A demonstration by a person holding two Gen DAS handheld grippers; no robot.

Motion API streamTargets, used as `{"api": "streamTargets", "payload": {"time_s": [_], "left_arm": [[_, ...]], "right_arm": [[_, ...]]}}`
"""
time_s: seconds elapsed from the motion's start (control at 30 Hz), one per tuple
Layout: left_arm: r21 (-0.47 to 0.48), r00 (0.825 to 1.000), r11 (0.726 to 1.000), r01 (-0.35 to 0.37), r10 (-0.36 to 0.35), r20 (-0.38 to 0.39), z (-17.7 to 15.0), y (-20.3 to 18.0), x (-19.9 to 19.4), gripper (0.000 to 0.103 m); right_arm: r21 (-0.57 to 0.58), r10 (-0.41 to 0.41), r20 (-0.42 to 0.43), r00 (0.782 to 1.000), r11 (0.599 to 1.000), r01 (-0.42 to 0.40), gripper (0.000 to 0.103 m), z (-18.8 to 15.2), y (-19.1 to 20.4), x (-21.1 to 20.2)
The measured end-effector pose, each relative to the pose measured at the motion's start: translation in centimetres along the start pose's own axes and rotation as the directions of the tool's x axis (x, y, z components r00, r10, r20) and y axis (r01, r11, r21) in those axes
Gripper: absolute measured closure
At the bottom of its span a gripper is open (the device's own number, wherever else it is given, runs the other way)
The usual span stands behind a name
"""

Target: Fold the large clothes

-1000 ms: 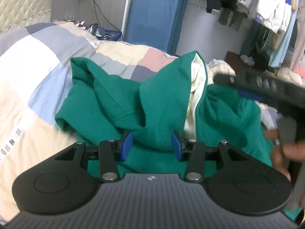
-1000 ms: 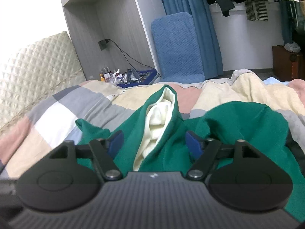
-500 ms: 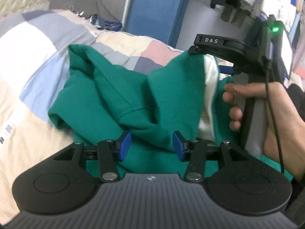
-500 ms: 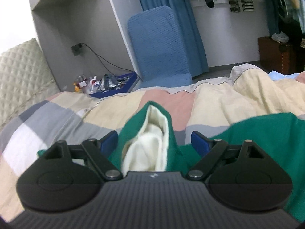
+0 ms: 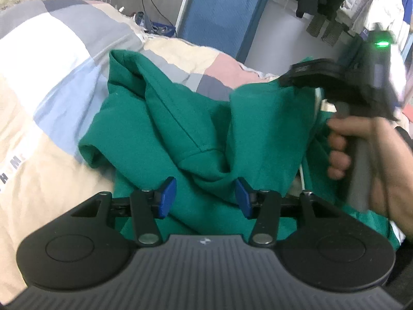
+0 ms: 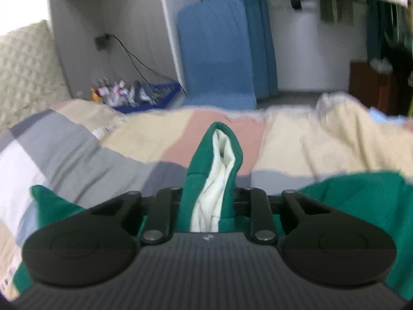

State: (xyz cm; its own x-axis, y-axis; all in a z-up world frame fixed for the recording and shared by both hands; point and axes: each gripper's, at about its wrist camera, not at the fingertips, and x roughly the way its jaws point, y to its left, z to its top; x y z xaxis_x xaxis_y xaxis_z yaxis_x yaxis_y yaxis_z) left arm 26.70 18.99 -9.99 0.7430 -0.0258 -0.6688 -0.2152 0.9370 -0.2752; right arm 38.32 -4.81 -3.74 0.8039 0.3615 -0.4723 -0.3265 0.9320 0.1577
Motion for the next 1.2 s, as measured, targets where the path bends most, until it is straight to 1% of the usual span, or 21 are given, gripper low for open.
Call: {"api": "streamTargets", "payload": {"time_s": [0.07,0.13,0.23,0.33,0.4,0.47,0.57,0.67,0.77,0.87,0.9,0.93,0.97,1.0,1.03,1.13,1.2], "left_arm": [[0.003,1.0,1.0,-0.007,0.007,0.018,0.0,0.0,-1.0,0.047],[-0.003,0.999,1.0,-0.01,0.01,0.038,-0.1,-0.1,-2.1,0.047],[-0.011,0.997,1.0,-0.012,0.013,0.074,-0.2,-0.2,-4.2,0.047],[-0.008,0.995,1.0,-0.01,0.01,0.103,-0.3,-0.4,-6.2,0.047],[-0.011,0.993,1.0,-0.004,0.005,0.121,-0.5,-0.5,-7.7,0.047],[-0.004,0.99,1.0,-0.004,0.005,0.139,-1.0,-0.7,-9.0,0.047],[0.004,0.989,1.0,0.007,-0.008,0.148,-1.7,-1.1,-10.5,0.047],[0.006,0.988,1.0,0.023,-0.024,0.155,-2.0,-1.3,-11.3,0.047],[0.014,0.988,0.999,0.039,-0.041,0.15,-2.4,-1.7,-11.5,0.047],[0.011,0.989,0.998,0.059,-0.06,0.138,-2.9,-1.8,-11.3,0.046],[0.01,0.989,0.998,0.065,-0.066,0.132,-3.0,-1.8,-11.1,0.046],[0.009,0.989,0.997,0.072,-0.073,0.128,-3.0,-1.8,-10.9,0.046],[0.01,0.989,0.997,0.078,-0.078,0.125,-3.0,-1.8,-10.6,0.046],[0.011,0.989,0.997,0.081,-0.082,0.123,-3.0,-1.9,-10.4,0.046],[0.011,0.989,0.996,0.087,-0.088,0.121,-3.0,-1.9,-10.2,0.046],[0.015,0.989,0.995,0.101,-0.102,0.105,-3.1,-2.1,-9.5,0.045],[0.027,0.99,0.994,0.106,-0.108,0.096,-3.1,-2.5,-8.9,0.045]], "right_arm": [[-0.034,0.027,0.047,0.999,0.999,-0.025,0.079,0.6,0.2,-2.8],[-0.06,0.042,0.075,0.996,0.997,-0.038,0.079,1.3,0.3,-5.8],[-0.083,0.068,0.104,0.992,0.995,-0.059,0.079,1.5,0.2,-10.4],[-0.111,0.1,0.123,0.987,0.99,-0.086,0.08,0.4,0.1,-15.5],[-0.115,0.115,0.124,0.986,0.988,-0.1,0.08,-1.2,-0.2,-18.8],[-0.131,0.124,0.113,0.986,0.985,-0.109,0.08,-3.3,-0.3,-21.4],[-0.167,0.128,0.063,0.99,0.979,-0.116,0.08,-7.1,-0.2,-24.5],[-0.156,0.136,-0.034,0.99,0.978,-0.14,0.08,-11.0,-0.4,-25.9],[-0.137,0.132,-0.123,0.984,0.979,-0.149,0.079,-13.6,-0.7,-25.9],[-0.156,0.12,-0.177,0.977,0.977,-0.148,0.073,-14.9,-0.8,-26.1],[-0.147,0.127,-0.181,0.975,0.977,-0.154,0.068,-15.1,-1.0,-26.5],[-0.132,0.142,-0.19,0.971,0.977,-0.168,0.058,-15.1,-1.3,-26.8],[-0.115,0.163,-0.205,0.965,0.975,-0.189,0.054,-14.9,-1.6,-27.1],[-0.101,0.182,-0.219,0.959,0.973,-0.208,0.045,-15.0,-2.1,-27.7],[-0.094,0.19,-0.227,0.955,0.972,-0.216,0.04,-15.1,-2.2,-28.4],[-0.072,0.215,-0.225,0.95,0.969,-0.236,0.039,-15.4,-2.7,-30.7],[-0.045,0.221,-0.204,0.954,0.971,-0.235,0.039,-14.9,-3.5,-31.6]]}}
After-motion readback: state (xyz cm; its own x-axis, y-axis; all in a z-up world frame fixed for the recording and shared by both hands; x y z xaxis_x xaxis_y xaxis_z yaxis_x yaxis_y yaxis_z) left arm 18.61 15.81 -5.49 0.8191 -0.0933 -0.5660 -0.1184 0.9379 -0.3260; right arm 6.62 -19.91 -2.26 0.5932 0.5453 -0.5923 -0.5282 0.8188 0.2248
